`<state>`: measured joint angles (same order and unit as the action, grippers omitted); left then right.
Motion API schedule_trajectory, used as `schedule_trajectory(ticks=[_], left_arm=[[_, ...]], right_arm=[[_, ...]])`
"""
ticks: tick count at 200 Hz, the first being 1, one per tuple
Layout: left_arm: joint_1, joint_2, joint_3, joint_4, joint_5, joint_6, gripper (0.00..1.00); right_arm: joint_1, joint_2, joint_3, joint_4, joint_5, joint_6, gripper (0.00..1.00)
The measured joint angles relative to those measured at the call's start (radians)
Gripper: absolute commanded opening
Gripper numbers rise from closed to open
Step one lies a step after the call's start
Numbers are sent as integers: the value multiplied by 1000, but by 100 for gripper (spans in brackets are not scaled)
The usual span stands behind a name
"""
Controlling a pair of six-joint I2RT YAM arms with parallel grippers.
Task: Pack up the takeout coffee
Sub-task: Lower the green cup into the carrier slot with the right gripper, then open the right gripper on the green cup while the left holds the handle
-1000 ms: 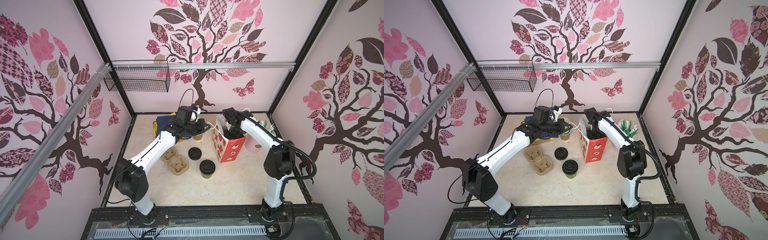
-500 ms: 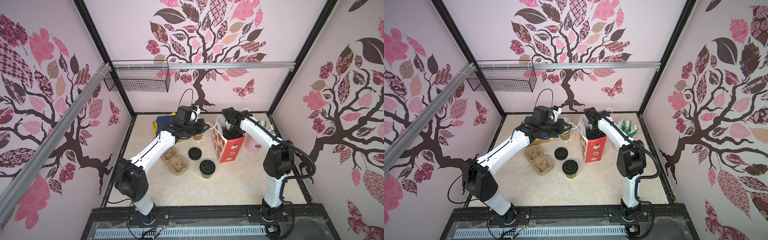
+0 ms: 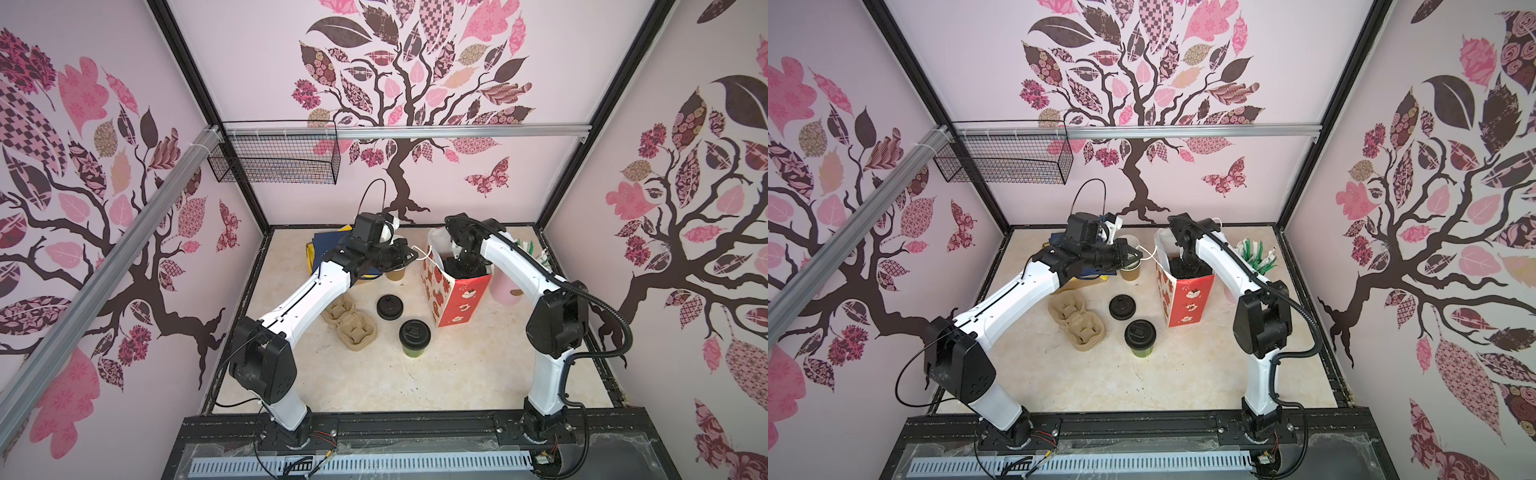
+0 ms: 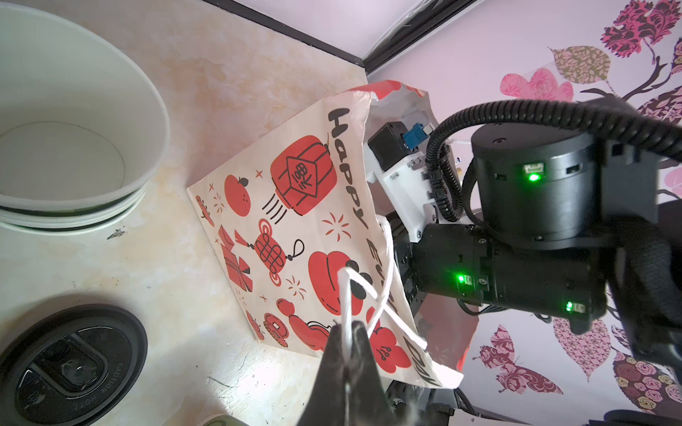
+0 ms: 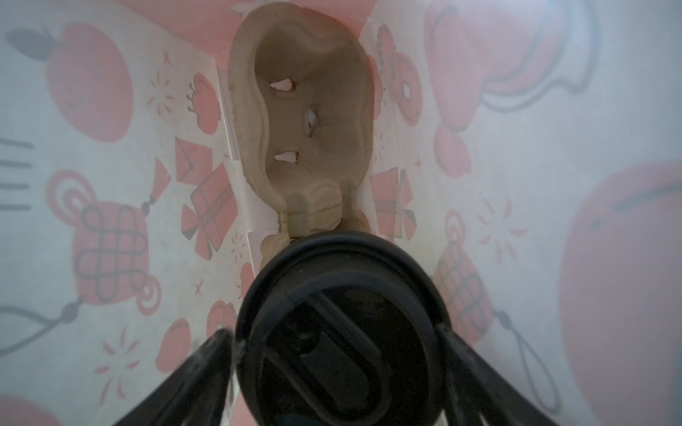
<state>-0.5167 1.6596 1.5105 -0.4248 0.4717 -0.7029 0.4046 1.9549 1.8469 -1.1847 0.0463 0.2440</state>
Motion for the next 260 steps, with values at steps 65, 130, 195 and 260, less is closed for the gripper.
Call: schedule_trajectory(ticks=[65, 130, 195, 260], left_arm=[[0, 0, -2, -12, -7, 3, 0], [0, 0, -22, -12, -7, 8, 0], [-2, 0, -26, 28, 24, -2, 25], [-47, 0, -26, 139, 75, -89, 61]], right_arm=[[0, -19, 0, -11, -16, 21, 100], [2, -64, -19, 3, 2, 40, 97], [5, -80, -106, 20, 30, 48, 94], [13, -80, -106, 31, 41, 53, 93]])
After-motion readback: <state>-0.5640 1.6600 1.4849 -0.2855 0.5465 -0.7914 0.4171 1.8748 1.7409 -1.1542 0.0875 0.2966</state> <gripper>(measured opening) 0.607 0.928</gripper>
